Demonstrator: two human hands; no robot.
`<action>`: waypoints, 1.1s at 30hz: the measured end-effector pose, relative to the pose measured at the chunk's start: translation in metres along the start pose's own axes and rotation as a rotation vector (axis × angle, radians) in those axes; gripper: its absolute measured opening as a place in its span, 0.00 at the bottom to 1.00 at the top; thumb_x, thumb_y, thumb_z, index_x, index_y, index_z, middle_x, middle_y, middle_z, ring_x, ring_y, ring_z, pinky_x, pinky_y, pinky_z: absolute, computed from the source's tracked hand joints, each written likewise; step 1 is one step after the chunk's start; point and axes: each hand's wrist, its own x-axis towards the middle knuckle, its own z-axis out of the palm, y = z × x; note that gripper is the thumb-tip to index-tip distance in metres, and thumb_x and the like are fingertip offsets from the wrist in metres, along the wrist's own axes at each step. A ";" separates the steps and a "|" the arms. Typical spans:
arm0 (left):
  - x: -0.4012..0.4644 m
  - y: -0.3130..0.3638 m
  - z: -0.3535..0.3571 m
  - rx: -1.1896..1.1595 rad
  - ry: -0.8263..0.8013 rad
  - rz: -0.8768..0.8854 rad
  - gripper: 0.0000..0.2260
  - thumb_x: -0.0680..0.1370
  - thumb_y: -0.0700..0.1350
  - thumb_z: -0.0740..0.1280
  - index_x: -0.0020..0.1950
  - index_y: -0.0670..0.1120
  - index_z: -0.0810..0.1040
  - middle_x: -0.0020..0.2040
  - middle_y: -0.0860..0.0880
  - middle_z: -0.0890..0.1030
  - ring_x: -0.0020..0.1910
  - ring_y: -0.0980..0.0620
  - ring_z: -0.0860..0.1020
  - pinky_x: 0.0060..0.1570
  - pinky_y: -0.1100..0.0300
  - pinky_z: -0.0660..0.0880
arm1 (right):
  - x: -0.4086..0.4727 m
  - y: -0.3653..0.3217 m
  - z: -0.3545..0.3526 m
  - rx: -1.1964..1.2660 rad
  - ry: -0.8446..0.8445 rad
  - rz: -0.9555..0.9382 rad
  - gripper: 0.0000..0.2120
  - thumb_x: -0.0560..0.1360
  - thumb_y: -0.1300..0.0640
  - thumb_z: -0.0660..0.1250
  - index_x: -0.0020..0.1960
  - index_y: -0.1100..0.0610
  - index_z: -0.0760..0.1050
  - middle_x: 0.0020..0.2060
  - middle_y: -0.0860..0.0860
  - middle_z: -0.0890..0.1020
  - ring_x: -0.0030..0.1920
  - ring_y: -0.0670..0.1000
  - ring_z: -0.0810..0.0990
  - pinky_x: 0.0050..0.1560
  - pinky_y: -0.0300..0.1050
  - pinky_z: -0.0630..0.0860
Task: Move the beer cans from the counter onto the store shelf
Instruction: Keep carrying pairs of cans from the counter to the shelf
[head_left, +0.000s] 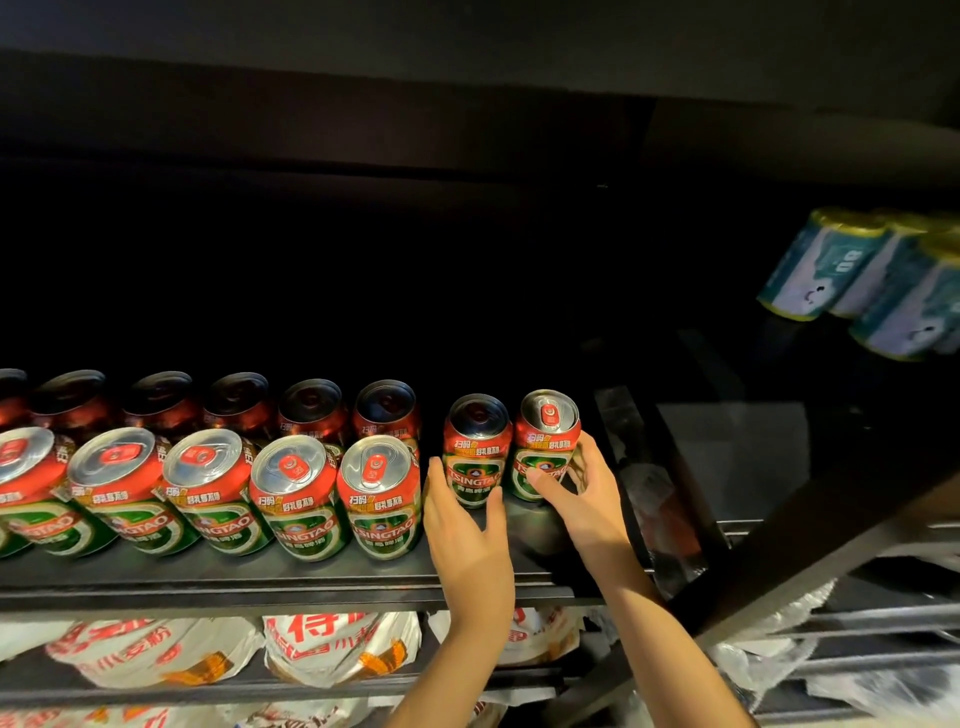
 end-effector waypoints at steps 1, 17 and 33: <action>0.000 0.000 0.000 0.001 0.005 -0.005 0.30 0.77 0.49 0.66 0.75 0.46 0.58 0.72 0.48 0.66 0.71 0.51 0.63 0.66 0.62 0.59 | 0.000 0.001 0.000 0.006 -0.001 0.000 0.24 0.69 0.62 0.74 0.58 0.41 0.70 0.53 0.41 0.80 0.55 0.39 0.78 0.56 0.33 0.73; -0.007 0.006 0.002 -0.022 0.097 -0.013 0.29 0.79 0.43 0.64 0.76 0.45 0.55 0.75 0.47 0.60 0.74 0.53 0.56 0.68 0.66 0.53 | -0.003 0.002 0.003 -0.004 -0.006 0.067 0.26 0.69 0.56 0.75 0.65 0.49 0.71 0.60 0.47 0.78 0.62 0.46 0.76 0.66 0.53 0.72; -0.020 -0.006 -0.005 0.006 -0.007 0.109 0.32 0.79 0.41 0.61 0.77 0.53 0.47 0.76 0.59 0.48 0.75 0.61 0.48 0.64 0.78 0.47 | -0.002 0.000 0.006 -0.038 -0.045 0.066 0.26 0.69 0.51 0.74 0.65 0.46 0.72 0.60 0.45 0.78 0.62 0.43 0.76 0.67 0.54 0.70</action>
